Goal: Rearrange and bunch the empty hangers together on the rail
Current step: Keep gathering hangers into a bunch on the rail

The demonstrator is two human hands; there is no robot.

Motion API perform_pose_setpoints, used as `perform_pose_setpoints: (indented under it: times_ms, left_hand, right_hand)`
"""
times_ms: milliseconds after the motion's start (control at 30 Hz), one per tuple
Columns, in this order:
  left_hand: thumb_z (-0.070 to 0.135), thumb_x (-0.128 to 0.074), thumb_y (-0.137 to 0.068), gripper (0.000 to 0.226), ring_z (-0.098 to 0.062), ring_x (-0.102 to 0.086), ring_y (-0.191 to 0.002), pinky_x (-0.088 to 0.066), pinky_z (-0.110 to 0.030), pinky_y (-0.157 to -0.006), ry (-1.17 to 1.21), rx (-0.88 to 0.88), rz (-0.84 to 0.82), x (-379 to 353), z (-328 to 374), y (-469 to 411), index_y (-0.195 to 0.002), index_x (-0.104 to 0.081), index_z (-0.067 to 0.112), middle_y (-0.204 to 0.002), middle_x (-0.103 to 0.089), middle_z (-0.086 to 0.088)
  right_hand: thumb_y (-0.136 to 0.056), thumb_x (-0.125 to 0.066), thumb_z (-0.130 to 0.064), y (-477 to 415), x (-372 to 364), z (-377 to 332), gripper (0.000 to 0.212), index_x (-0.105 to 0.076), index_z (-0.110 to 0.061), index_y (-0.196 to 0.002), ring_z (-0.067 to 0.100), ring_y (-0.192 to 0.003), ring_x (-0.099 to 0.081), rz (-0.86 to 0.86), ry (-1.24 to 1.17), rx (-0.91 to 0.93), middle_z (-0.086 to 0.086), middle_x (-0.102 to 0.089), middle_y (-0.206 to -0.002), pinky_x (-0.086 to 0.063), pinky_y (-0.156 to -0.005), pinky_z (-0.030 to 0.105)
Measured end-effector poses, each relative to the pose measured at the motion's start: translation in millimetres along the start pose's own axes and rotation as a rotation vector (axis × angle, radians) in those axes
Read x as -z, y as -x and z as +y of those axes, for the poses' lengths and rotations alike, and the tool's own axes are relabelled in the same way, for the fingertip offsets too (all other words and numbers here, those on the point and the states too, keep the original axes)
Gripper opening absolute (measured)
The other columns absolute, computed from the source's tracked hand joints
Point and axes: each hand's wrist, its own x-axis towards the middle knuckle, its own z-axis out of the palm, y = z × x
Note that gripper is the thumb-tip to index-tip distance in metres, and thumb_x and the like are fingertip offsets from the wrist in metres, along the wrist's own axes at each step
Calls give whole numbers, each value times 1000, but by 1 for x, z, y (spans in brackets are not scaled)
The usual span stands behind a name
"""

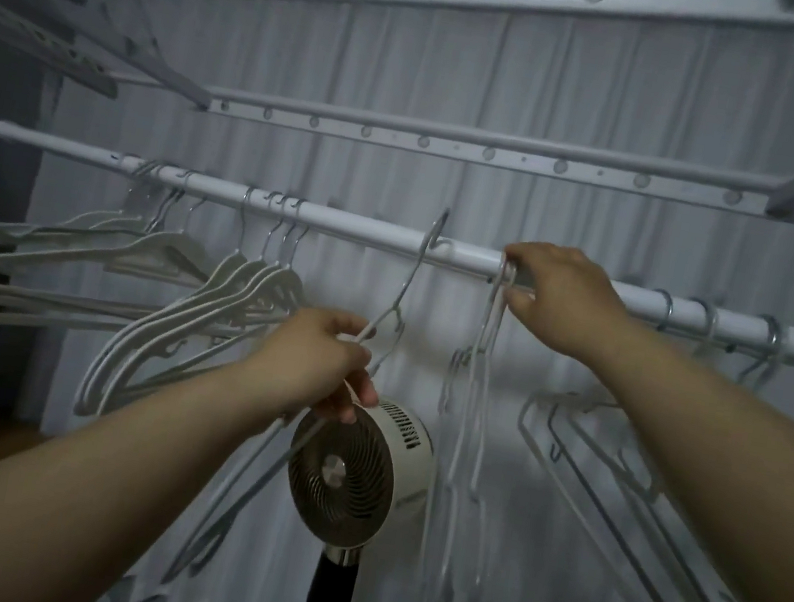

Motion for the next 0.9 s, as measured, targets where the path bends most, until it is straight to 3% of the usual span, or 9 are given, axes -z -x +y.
perform_pose_setpoints:
  times_ms: [200, 700, 800, 900]
  left_hand:
    - [2, -39, -93, 32, -8, -48, -24, -37, -12, -30, -35, -17, -20, -14, 9, -19, -125, -44, 8, -34, -59, 0]
    - [4, -41, -94, 32, -6, -47, -25, -40, -12, -32, -92, 32, -137, -21, 1, -30, -126, -45, 6, -39, -59, 1]
    - [14, -45, -94, 36, -5, -53, -38, -42, -12, -35, -131, 10, -114, -22, -1, -28, -130, -43, 11, -65, -62, 2]
    - [24, -49, -92, 39, -9, -58, -71, -48, -19, -58, -216, -92, -45, -19, -5, -23, -130, -48, 15, -92, -59, 4]
  right_hand:
    - [-91, -49, -27, -7, -6, 5, 51, -35, -16, -138, 28, -123, -44, -9, -15, 43, 6, -44, -140, -30, -100, 32]
    - [-90, -51, -27, -12, -7, 8, 46, -40, -18, -133, 27, -117, -47, -12, -44, 58, 6, -47, -135, -34, -95, 33]
    - [-89, -52, -29, -14, -7, 7, 47, -40, -18, -133, 27, -117, -47, -21, -41, 58, 7, -48, -134, -35, -96, 34]
    - [-88, -54, -29, -15, -7, 4, 49, -40, -17, -133, 28, -118, -46, -15, -41, 46, 8, -47, -135, -34, -98, 35]
